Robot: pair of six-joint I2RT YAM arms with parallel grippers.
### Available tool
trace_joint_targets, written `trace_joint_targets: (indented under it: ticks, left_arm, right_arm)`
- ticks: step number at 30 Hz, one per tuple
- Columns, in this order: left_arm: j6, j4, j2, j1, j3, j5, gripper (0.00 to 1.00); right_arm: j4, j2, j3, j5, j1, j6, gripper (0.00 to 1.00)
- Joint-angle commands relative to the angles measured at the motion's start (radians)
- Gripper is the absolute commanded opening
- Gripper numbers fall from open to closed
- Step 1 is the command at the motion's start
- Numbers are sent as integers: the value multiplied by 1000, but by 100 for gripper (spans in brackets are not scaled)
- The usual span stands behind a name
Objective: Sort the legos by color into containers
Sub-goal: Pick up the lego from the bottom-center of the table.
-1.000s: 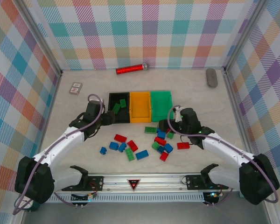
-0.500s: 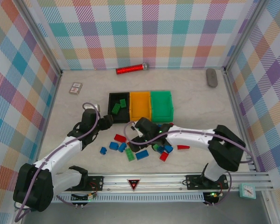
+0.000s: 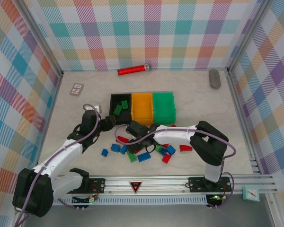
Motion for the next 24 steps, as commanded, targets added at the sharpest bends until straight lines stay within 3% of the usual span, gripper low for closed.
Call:
trace_joint_targets:
  ticks: [1,9,16,24]
  left_arm:
    - [-1,24,-17,8,-4,20,74]
    - [2,21,-15,6,0,19,74]
    - [8,13,-18,7,4,19,74]
    - [8,22,1,7,5,20,74]
  right_arm:
    - [-47,44,15,26,3,15,60]
    - [-46,89,59,6,4,26,61]
    - [-46,44,22,53,3,42,39]
    - [-37,-138,-28,151,-49,67,33]
